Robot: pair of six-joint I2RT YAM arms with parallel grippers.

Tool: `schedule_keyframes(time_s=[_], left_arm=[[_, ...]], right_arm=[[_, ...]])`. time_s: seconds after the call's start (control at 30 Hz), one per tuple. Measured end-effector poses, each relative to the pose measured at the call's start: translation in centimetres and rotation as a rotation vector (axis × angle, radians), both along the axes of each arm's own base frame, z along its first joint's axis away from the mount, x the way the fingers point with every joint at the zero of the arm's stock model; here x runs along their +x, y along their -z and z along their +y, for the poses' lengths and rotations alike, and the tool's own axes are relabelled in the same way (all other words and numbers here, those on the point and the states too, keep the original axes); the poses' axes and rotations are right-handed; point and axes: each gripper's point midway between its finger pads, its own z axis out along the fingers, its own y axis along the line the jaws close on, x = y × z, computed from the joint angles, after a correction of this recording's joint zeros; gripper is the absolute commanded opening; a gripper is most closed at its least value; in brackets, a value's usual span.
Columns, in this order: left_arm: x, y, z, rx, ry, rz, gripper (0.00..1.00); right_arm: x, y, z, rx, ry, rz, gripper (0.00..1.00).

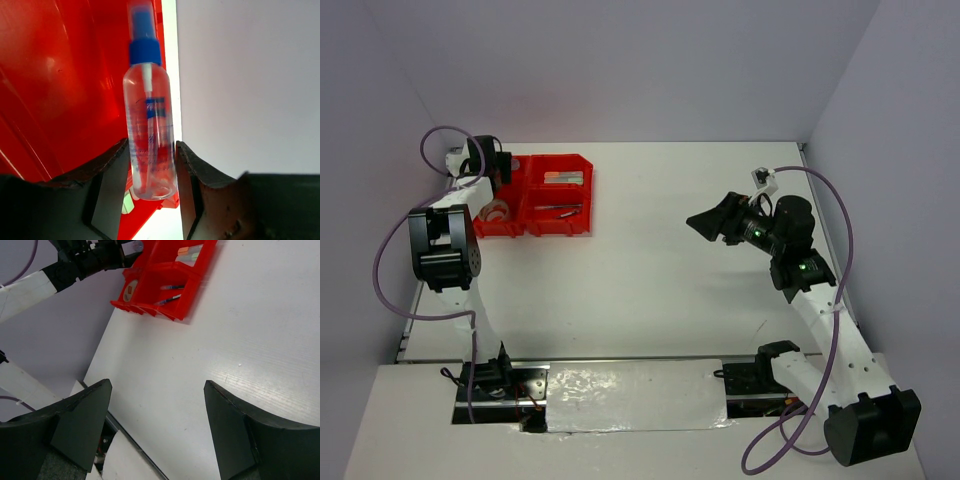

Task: Sort the stationery into containers
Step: Place the stationery in the storage box.

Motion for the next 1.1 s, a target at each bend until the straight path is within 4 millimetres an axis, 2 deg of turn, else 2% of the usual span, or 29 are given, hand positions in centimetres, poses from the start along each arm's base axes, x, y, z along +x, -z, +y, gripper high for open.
schedule_keyframes(time_s=[0.13, 0.37, 0.47, 0.6, 0.63, 0.7, 0.73, 0.8, 0.83, 0.87, 0.97, 1.03, 1.1], left_arm=[[0.0, 0.0, 0.0, -0.001, 0.0, 0.0, 0.63], [-0.1, 0.0, 0.1, -0.004, 0.003, 0.001, 0.65], [-0.1, 0.1, 0.1, 0.01, 0.012, 0.007, 0.69], [-0.6, -0.3, 0.1, 0.033, 0.027, 0.023, 0.79], [-0.8, -0.8, 0.1, 0.041, 0.035, 0.029, 0.84], [-0.9, -2.6, 0.1, 0.082, 0.064, 0.033, 0.91], [-0.7, -4.2, 0.0, 0.105, 0.082, 0.022, 0.97], [-0.8, -7.8, -0.1, 0.165, 0.125, -0.01, 0.99], [-1.1, -10.0, -0.1, 0.196, 0.142, -0.034, 0.99], [-1.8, -12.0, -0.3, 0.239, 0.168, -0.056, 0.99], [-5.5, -17.9, -1.2, 0.358, 0.246, -0.12, 0.99], [-8.8, -20.5, -1.9, 0.433, 0.291, -0.148, 0.99], [-12.0, -21.8, -2.5, 0.508, 0.342, -0.151, 0.99]], right_arm=[[0.0, -0.1, 0.1, 0.001, -0.004, -0.002, 0.82], [-0.2, -0.1, 0.2, 0.004, -0.016, -0.005, 0.82], [-0.2, -0.1, 0.3, 0.006, -0.022, -0.003, 0.82], [-0.2, -0.2, 0.3, 0.007, -0.025, -0.005, 0.82], [-0.2, -0.2, 0.3, 0.007, -0.025, -0.005, 0.82], [-0.2, -0.1, 0.3, 0.004, -0.024, -0.005, 0.82], [-0.2, -0.1, 0.2, 0.0, -0.022, -0.006, 0.83], [0.0, 0.2, 0.0, -0.017, -0.008, -0.009, 0.84], [0.1, 0.3, -0.2, -0.03, 0.002, -0.007, 0.89], [0.2, 0.4, -0.4, -0.043, 0.011, -0.005, 0.99], [0.9, 0.5, -1.7, -0.118, 0.083, -0.012, 1.0], [1.5, 0.1, -2.9, -0.174, 0.156, -0.022, 1.0], [1.8, -0.1, -4.2, -0.232, 0.224, -0.029, 1.0]])
